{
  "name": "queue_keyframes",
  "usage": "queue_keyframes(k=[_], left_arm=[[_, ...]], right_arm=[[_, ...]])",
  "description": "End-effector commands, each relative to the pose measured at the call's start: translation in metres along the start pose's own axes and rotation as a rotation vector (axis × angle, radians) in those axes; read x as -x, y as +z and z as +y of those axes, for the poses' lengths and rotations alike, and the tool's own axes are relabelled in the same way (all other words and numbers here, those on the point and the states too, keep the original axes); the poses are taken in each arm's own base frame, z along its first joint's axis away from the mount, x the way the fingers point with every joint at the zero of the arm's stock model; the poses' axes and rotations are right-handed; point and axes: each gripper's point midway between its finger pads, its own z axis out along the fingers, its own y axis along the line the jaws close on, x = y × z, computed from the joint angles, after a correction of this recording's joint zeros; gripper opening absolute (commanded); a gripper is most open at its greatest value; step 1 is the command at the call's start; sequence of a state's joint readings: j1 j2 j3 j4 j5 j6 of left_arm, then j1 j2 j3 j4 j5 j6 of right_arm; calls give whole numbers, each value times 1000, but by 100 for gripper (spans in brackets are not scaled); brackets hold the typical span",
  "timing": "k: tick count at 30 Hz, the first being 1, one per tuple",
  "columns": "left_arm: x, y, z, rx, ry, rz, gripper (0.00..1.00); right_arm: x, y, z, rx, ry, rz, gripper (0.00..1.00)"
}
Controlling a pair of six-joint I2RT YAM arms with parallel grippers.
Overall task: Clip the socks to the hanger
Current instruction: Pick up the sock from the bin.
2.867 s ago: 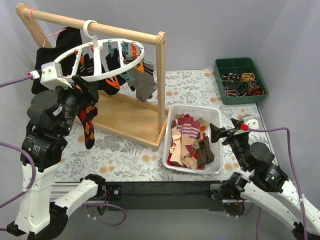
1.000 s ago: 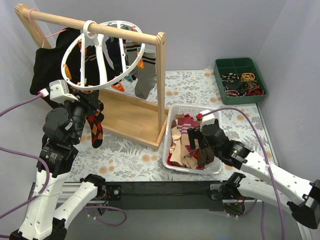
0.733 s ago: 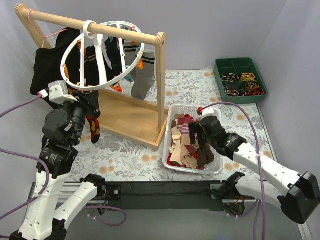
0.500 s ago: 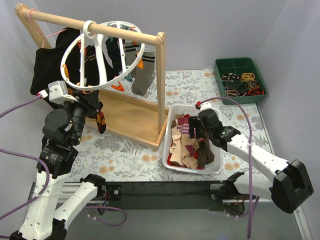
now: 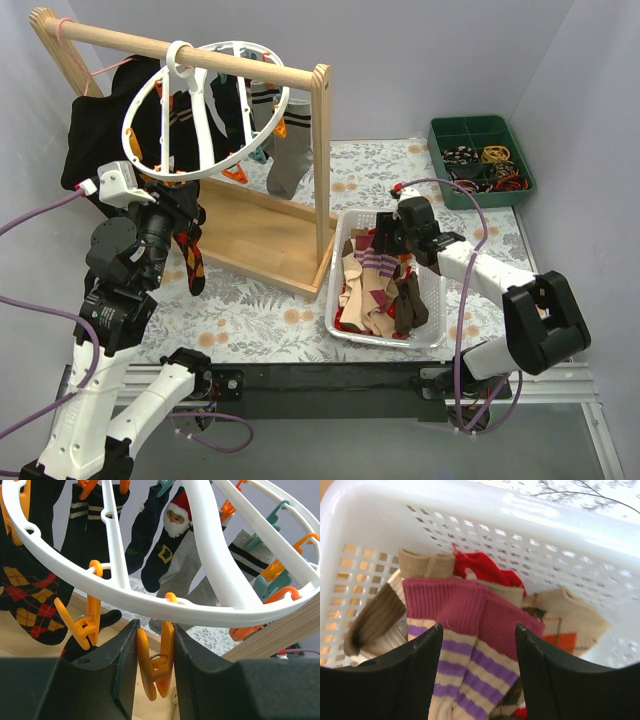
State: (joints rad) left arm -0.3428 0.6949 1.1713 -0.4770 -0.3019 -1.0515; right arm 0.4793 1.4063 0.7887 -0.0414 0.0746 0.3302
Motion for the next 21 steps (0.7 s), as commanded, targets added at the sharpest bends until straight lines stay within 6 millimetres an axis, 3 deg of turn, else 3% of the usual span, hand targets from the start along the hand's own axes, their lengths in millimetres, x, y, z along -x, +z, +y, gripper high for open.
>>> queue_keyframes(k=[1, 6, 12, 15, 21], left_arm=[[-23, -7, 10, 27, 49, 100, 13], [-20, -9, 9, 24, 50, 96, 13], [-16, -10, 7, 17, 46, 95, 13], [-13, -11, 5, 10, 41, 91, 13], [-13, -11, 3, 4, 35, 92, 13]], right_arm=[[33, 11, 33, 153, -28, -59, 64], [26, 15, 47, 241, -55, -18, 54], [20, 3, 58, 314, -54, -3, 42], [18, 2, 57, 312, -61, -2, 28], [13, 17, 47, 259, -77, 16, 28]])
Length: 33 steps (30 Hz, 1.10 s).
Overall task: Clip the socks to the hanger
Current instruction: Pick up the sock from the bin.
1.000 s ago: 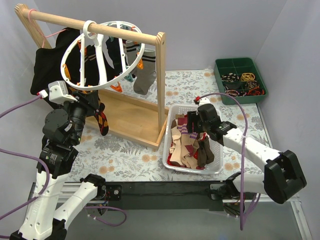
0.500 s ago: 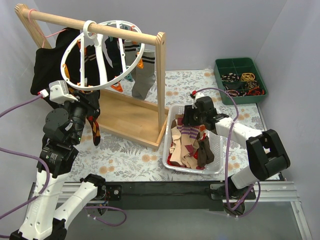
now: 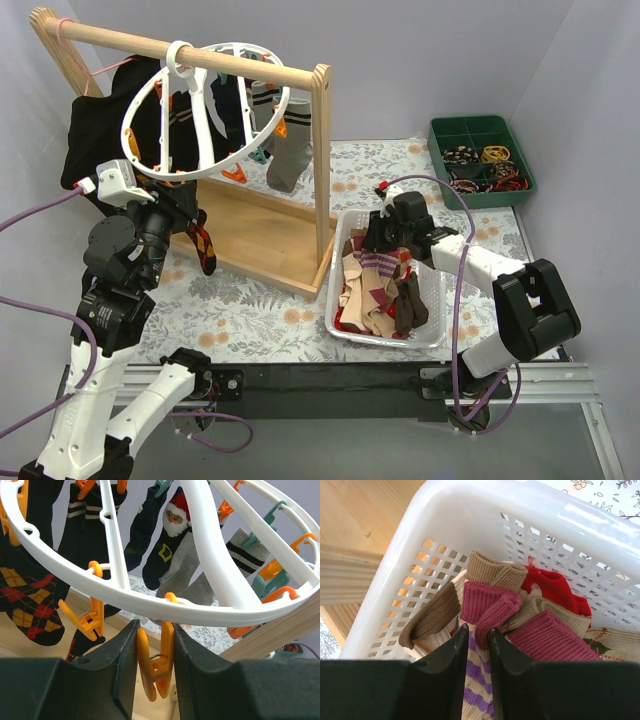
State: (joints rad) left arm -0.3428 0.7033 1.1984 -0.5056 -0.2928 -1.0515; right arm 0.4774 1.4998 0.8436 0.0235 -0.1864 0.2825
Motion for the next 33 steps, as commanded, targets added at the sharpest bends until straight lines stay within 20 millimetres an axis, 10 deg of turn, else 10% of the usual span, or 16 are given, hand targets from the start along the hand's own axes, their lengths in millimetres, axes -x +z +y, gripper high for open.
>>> queue_keyframes(k=[1, 5, 14, 18, 28, 33], left_arm=[[-15, -9, 6, 11, 30, 81, 13], [-14, -10, 5, 7, 26, 79, 13], [-14, -10, 2, 0, 18, 84, 13], [-16, -9, 3, 3, 16, 88, 13], [-20, -10, 1, -7, 5, 104, 13], [-20, -10, 0, -11, -3, 106, 13]], right_arm=[[12, 8, -4, -8, -35, -27, 24], [17, -5, 0, 2, -79, -50, 1], [45, -87, 53, 139, -324, -215, 1], [26, -99, 70, 193, -393, -194, 1], [-92, -76, 59, 207, -334, 129, 12], [-92, -77, 48, 128, -328, 138, 30]])
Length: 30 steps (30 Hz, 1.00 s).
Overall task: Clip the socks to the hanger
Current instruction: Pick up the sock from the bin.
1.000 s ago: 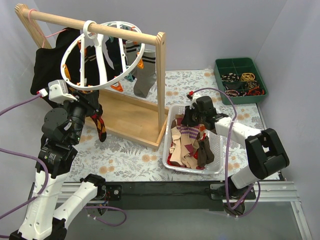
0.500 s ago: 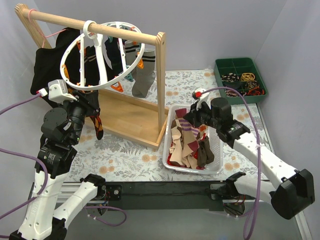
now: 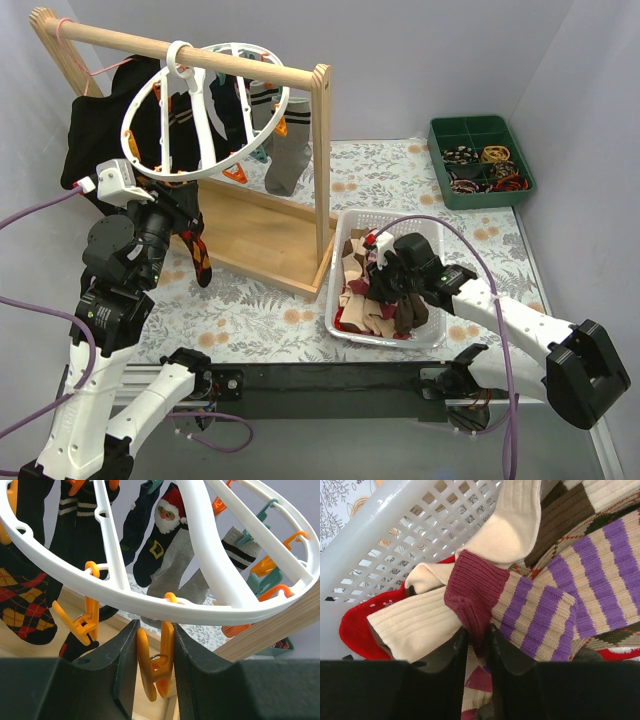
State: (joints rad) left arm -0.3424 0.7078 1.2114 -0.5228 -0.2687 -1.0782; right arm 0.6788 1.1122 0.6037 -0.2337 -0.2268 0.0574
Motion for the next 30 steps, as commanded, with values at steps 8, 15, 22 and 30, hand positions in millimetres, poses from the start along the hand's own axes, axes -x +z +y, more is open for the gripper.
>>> queue_keyframes(k=[8, 15, 22, 30], left_arm=[[-18, -8, 4, 4, 15, 89, 12], [-17, -8, 3, 1, 16, 88, 12], [-16, -8, 3, 1, 19, 89, 12], [-13, -9, 1, -2, 22, 82, 12]], right_arm=[[32, -12, -7, -99, -149, -57, 41], [40, -6, 8, -44, -276, -39, 43], [39, 5, 11, -24, -324, 10, 41], [56, -8, 22, 5, -339, -27, 1]])
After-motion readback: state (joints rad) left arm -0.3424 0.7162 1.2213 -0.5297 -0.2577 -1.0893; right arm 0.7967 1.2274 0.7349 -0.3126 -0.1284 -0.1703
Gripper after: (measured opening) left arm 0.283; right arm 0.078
